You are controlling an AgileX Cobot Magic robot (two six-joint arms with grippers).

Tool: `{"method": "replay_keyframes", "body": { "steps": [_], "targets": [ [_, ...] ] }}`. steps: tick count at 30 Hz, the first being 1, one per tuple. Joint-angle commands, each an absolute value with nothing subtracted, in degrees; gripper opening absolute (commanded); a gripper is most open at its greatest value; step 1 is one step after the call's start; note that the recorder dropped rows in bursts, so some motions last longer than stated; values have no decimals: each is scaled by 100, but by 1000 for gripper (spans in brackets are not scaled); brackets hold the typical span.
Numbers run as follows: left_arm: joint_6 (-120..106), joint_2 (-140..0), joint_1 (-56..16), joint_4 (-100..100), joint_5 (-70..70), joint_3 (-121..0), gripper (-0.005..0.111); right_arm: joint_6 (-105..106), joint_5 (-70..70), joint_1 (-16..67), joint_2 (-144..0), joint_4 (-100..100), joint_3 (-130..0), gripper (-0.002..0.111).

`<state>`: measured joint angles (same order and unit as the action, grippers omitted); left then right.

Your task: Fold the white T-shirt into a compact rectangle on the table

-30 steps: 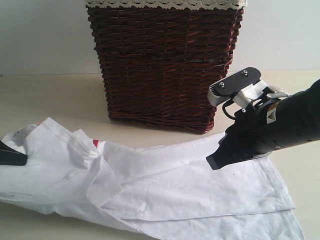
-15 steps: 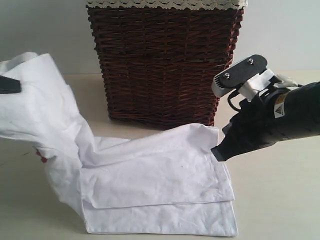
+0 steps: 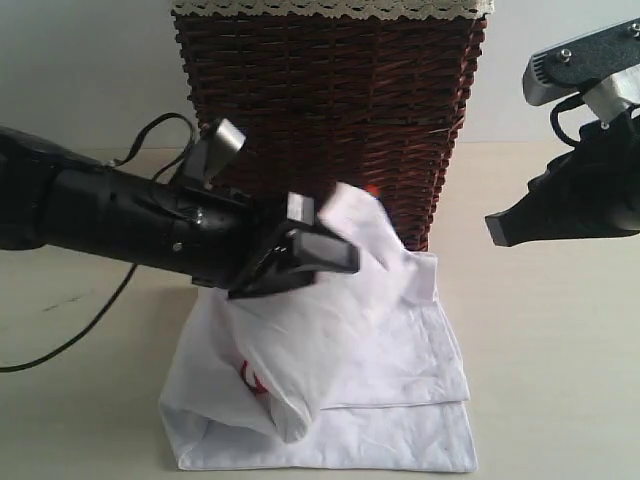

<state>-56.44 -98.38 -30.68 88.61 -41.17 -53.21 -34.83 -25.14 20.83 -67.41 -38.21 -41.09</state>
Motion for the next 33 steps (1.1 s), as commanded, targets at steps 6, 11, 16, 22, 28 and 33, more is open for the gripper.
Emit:
{"method": "replay_keyframes", "body": {
  "steps": [6, 11, 16, 22, 28, 33],
  "targets": [
    [-4774, -9910, -2826, 7799, -4835, -6184, 67, -3500, -2636, 2097, -6695, -3654, -4111, 0],
    [-4615, -9910, -2438, 6360, -5179, -6194, 35, -3419, -2493, 2097, -6761, -3405, -4100, 0],
    [-4301, -9964, -2386, 5046, -5289, -6164, 36, -2074, -2359, 2097, -7408, -2231, -4100, 0],
    [-4375, -10139, -2386, 4603, -4856, -6131, 60, -1161, -2169, 2097, -8443, -1557, -4100, 2],
    [-5286, -10195, -2409, 5108, -4417, -6150, 64, -1205, -1805, 2097, -9006, -1543, -4111, 40],
    [-5519, -10332, -2615, 5164, -4051, -6150, 64, -1157, -1605, 2097, -9203, -1543, -4111, 69]
  ]
}}
